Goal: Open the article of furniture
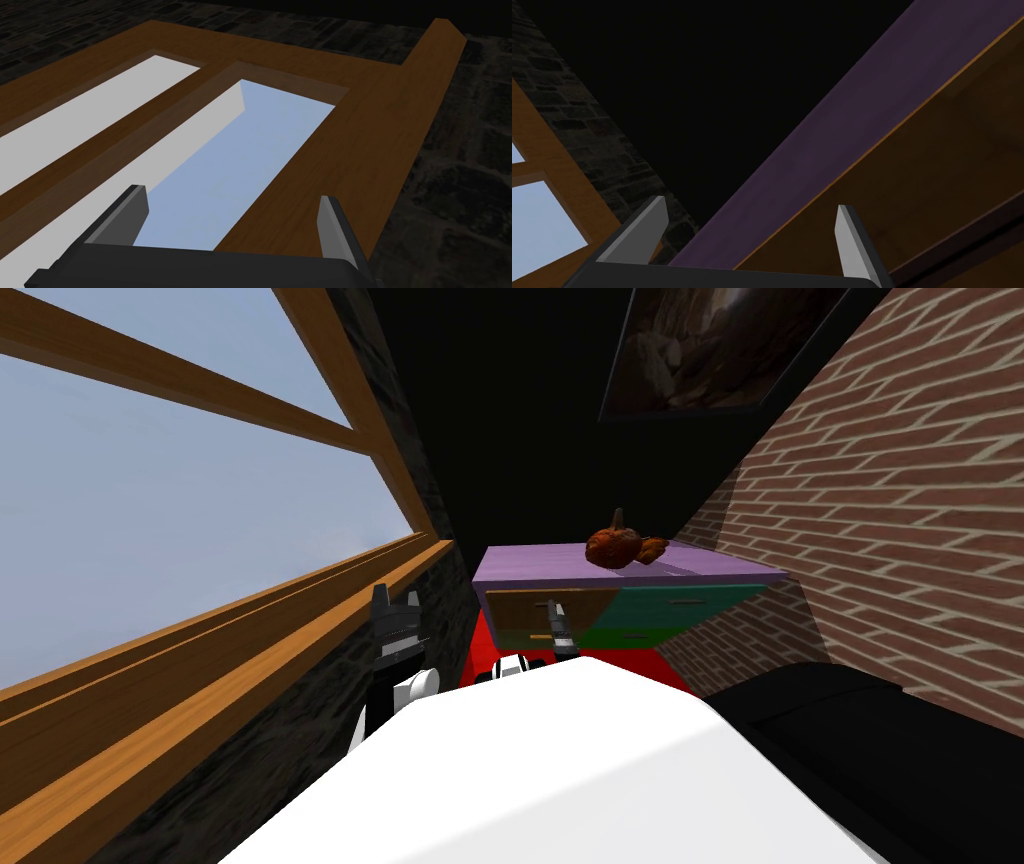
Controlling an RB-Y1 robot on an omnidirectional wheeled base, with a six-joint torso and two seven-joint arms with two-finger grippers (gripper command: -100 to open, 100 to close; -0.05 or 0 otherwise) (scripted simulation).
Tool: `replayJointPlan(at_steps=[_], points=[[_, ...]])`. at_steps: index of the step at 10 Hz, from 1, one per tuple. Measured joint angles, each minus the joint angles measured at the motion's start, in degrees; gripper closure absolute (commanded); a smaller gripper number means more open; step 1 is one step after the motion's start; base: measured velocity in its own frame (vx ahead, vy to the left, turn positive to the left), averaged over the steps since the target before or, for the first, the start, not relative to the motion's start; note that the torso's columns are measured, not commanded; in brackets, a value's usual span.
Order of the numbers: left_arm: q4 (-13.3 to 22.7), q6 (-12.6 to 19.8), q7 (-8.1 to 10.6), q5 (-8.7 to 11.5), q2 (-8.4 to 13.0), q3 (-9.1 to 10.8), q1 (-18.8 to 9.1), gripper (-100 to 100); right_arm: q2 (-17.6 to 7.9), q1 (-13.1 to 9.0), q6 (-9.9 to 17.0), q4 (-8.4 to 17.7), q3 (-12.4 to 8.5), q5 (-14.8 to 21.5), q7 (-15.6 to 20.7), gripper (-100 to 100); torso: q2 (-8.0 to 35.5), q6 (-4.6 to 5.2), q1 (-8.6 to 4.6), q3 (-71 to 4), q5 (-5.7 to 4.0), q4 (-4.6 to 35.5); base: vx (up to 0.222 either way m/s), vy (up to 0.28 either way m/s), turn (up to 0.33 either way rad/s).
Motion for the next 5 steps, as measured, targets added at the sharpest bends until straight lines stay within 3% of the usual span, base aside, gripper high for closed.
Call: replayJointPlan(at_steps=[5], points=[[0.00, 0.00, 0.00, 0.00, 0.00, 0.00, 0.00, 0, -1.07, -1.65, -1.07, 3.15, 2.36, -6.37, -7.81, -100, -0.02, -0.01, 0.01, -0.01, 0.00, 0.00, 0.021, 0.036, 0.039]])
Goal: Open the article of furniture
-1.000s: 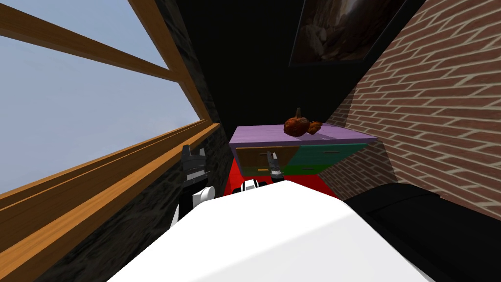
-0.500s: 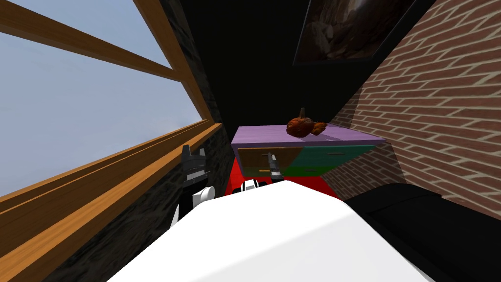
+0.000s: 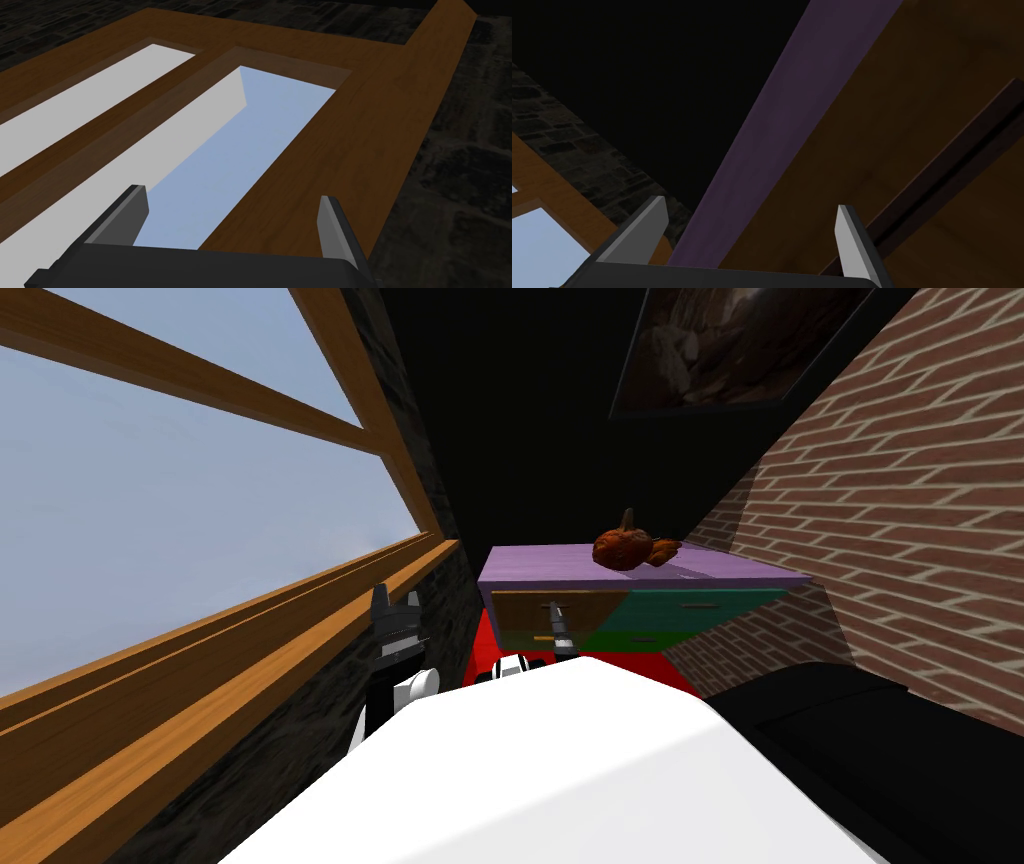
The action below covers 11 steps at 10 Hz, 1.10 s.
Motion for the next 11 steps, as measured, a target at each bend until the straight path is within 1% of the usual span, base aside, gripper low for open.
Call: replayJointPlan(at_steps=[3, 4, 5, 8, 11], points=[[0.00, 0.00, 0.00, 0.00, 0.00, 0.00, 0.00, 0, -0.43, -0.64, -0.71, 1.72, 1.28, -2.83, -4.43, -100, 0.04, 0.02, -0.02, 0.02, 0.00, 0.01, 0.012, 0.030, 0.040], [0.05, 0.03, 0.02, -0.01, 0.02, -0.13, 0.04, 0, -0.85, -0.87, -1.08, 2.50, 1.78, -4.13, -6.14, -100, -0.01, -0.06, 0.11, -0.02, 0.01, 0.03, 0.004, 0.019, 0.023], [0.10, 0.07, 0.05, -0.02, 0.04, -0.25, 0.07, 0, -0.74, -1.20, -1.26, 3.09, 2.11, -4.84, -7.49, -100, -0.03, -0.11, 0.22, -0.04, 0.04, 0.04, 0.010, 0.023, 0.045], [0.28, 0.20, 0.19, -0.09, 0.12, -0.90, 0.13, 0, -1.15, -2.13, -1.72, 4.94, 3.32, -8.01, -11.66, -100, -0.08, -0.25, 0.57, -0.08, 0.13, 0.04, 0.005, 0.022, 0.031], [0.41, 0.31, 0.39, -0.18, 0.23, -1.79, 0.10, 0, -1.61, -2.94, -1.97, 6.30, 4.08, -10.57, -15.21, -100, -0.09, -0.34, 0.76, -0.09, 0.22, 0.03, 0.004, 0.024, 0.037]])
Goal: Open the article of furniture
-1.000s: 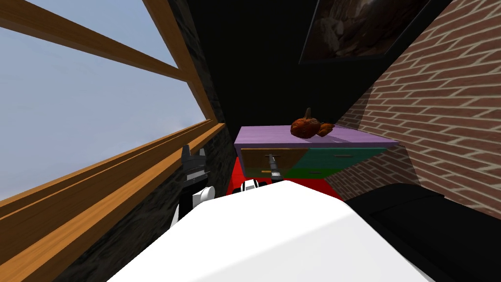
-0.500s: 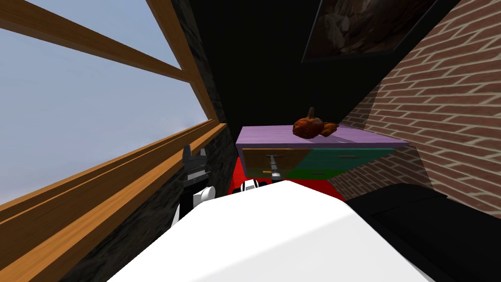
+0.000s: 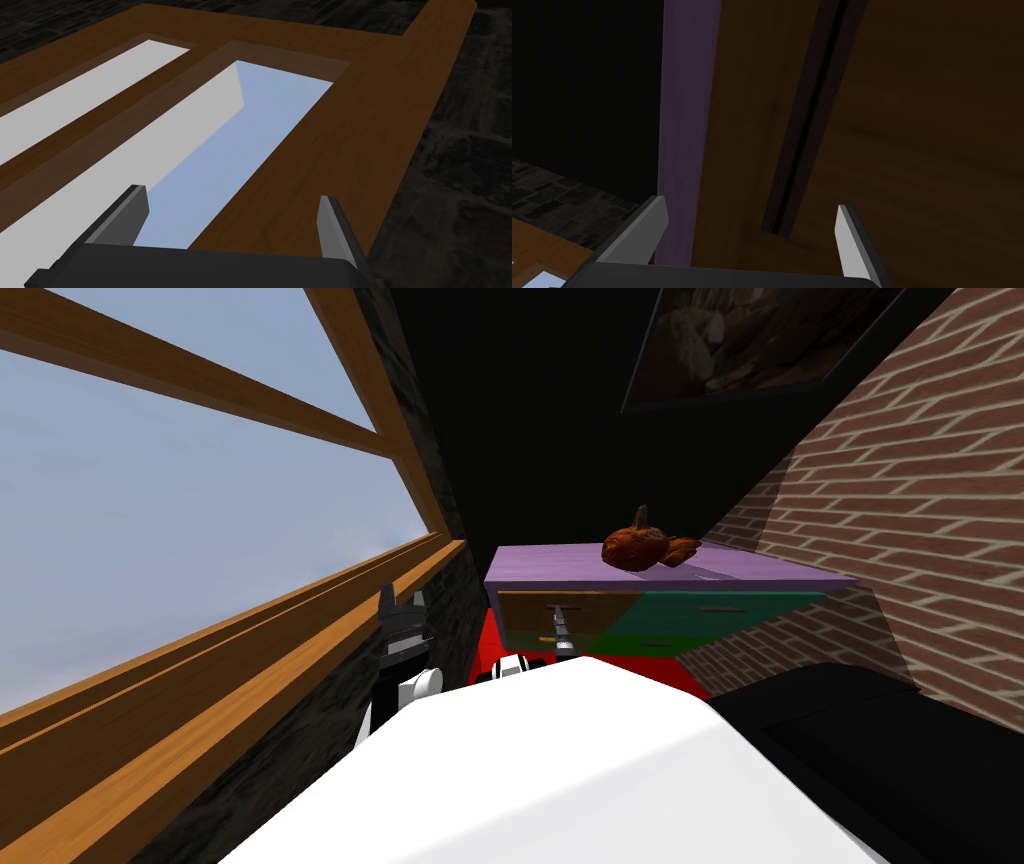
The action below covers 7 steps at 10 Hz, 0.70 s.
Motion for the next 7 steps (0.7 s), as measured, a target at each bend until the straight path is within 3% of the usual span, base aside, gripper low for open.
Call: replayJointPlan(at_steps=[7], points=[[0.35, 0.28, 0.64, -0.30, 0.41, -2.99, -0.13, 0, -1.28, -2.10, -1.19, 4.32, 2.71, -7.04, -9.58, -100, -0.18, -0.18, 0.39, -0.13, 0.12, -0.04, 0.008, 0.026, 0.040]])
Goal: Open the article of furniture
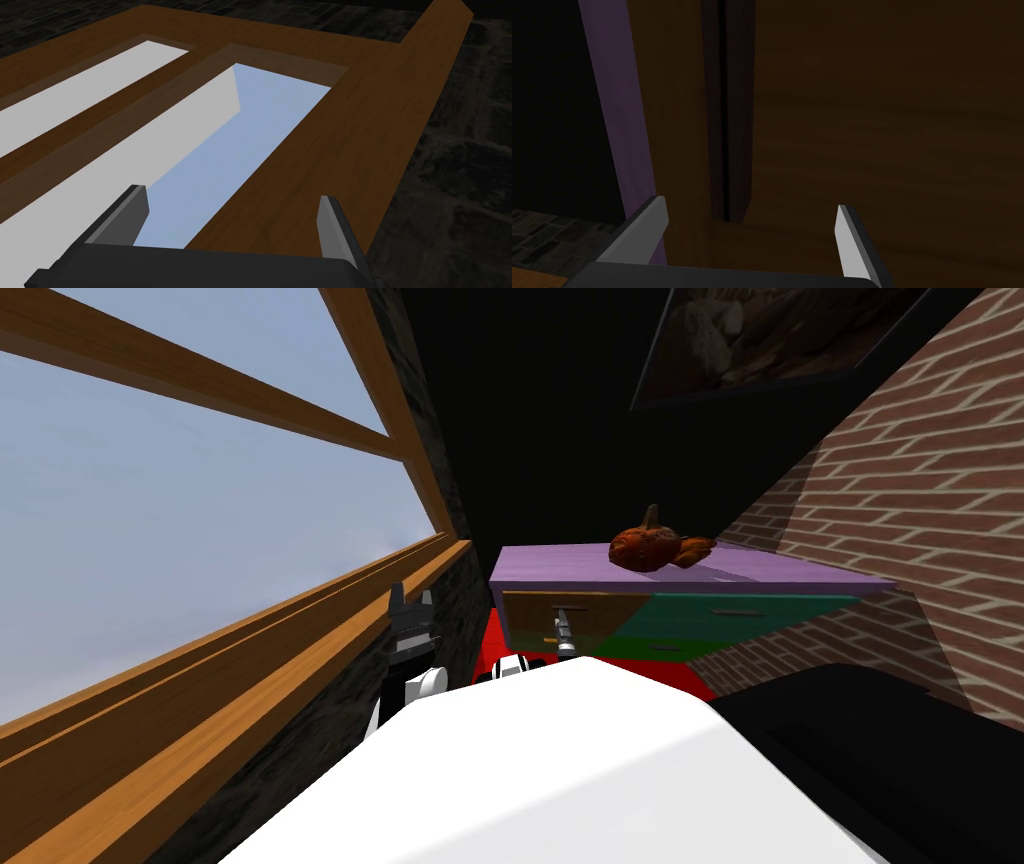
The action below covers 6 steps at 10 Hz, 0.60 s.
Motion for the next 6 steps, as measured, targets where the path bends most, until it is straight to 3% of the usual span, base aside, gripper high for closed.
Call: replayJointPlan(at_steps=[2, 4, 6], points=[[0.02, 0.02, 0.16, -0.07, 0.10, -0.72, -0.08, 0, -0.31, -0.21, -0.19, 0.43, 0.31, -0.84, -1.35, -100, 0.05, 0.14, -0.26, 0.05, -0.05, -0.02, 0.064, 0.005, -0.140], [0.26, 0.09, 0.26, -0.13, 0.22, -1.30, 0.35, 0, -0.45, 1.47, -2.87, 3.16, -2.81, 2.59, 2.26, -100, -0.71, 0.39, -0.37, -0.51, -0.24, -0.08, 0.120, 0.055, -0.046], [0.40, 0.05, 0.37, -0.21, 0.28, -2.08, 0.82, 0, -0.67, 1.60, -3.46, 5.56, -4.37, 5.57, 5.79, -100, -0.93, 0.49, -0.17, -0.67, -0.14, -0.23, -0.003, 0.007, 0.015]])
